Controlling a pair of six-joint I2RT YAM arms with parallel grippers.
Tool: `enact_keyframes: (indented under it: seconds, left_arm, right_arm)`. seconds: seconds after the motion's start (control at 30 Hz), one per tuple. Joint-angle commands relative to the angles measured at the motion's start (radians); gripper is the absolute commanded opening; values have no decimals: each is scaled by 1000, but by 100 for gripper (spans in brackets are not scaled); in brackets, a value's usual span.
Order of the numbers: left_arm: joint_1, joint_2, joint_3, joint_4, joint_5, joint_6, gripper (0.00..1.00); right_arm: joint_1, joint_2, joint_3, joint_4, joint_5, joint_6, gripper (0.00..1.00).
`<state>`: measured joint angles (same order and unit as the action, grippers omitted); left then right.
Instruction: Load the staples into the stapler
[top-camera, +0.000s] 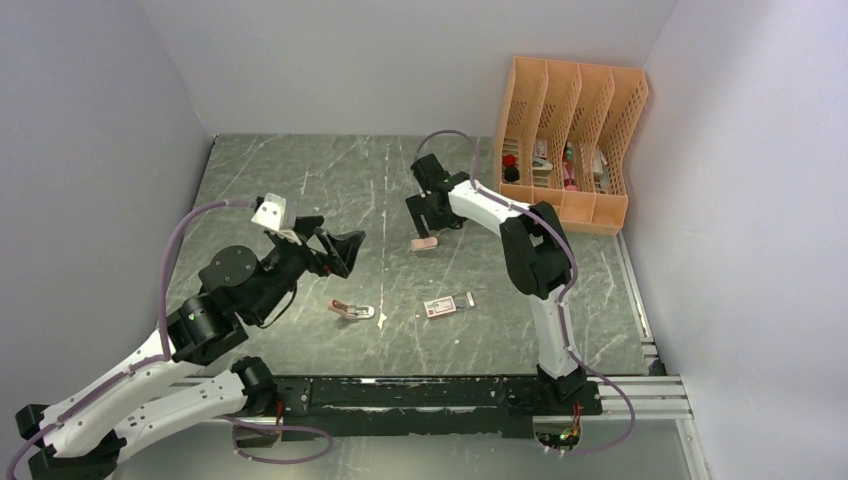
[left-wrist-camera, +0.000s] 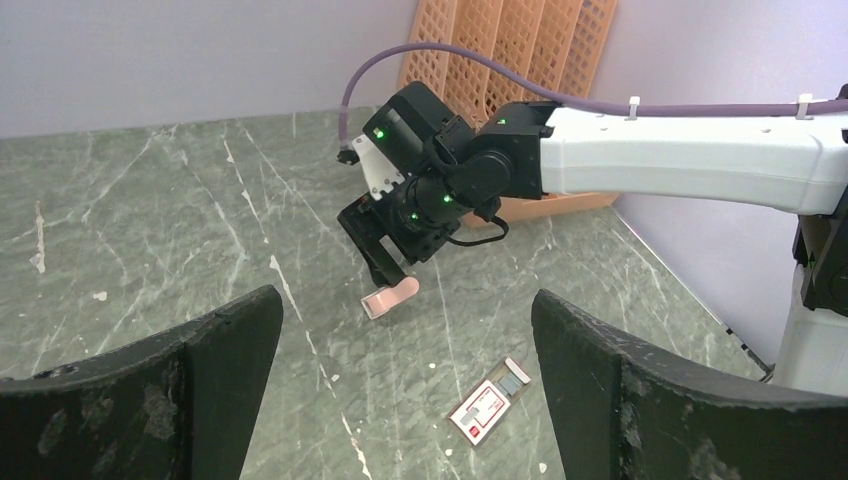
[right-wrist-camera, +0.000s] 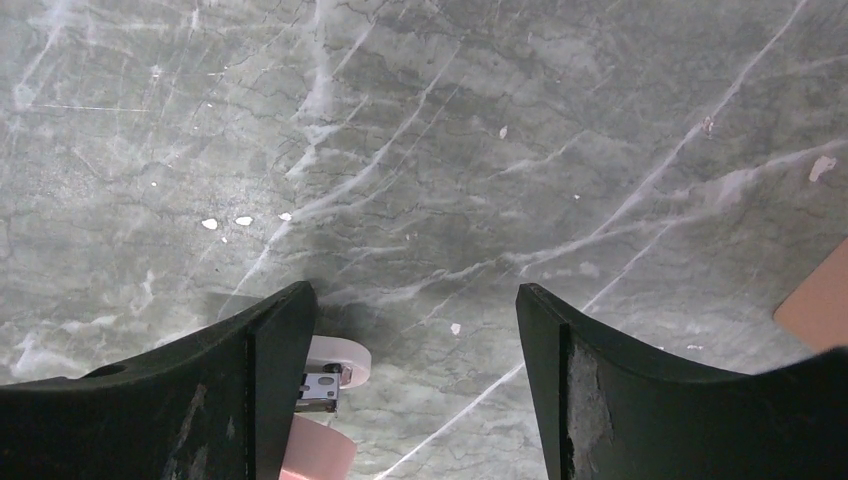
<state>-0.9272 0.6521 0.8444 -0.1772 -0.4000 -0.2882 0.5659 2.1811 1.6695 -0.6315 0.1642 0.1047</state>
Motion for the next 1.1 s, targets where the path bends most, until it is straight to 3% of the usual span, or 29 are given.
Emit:
enact_keyframes:
  seconds: [0.0,0.23,0.47,0.67,0.8,0.9,1.07]
  left_arm:
    - [-1,-6,29,-6,-11,12,99]
    - [-1,-2,31,-12,-8,11,99]
    - [-2,4,33,-6,-5,9,99]
    - [-1,7,38,-8,-5,21,99]
    - [-1,16,58,-21,1,36,99]
    - [-1,21,65,-30,5,41,99]
    - [-1,22,64,-33,4,37,99]
  right_arm:
    - [-20,-35,-42,-22,-14,14,78]
    - [-115,-183,-131,182,-175,4,78]
    - [-123,-362,-281,389,-323,-174,76]
    - [-103,-311,-149,104,-654,-466,76]
    - [-50,-273,-128,6,-622,-563,75]
    - [1,-233,-127,-49,-513,-619,75]
    - [29,-205,-142,-39,-411,-629,75]
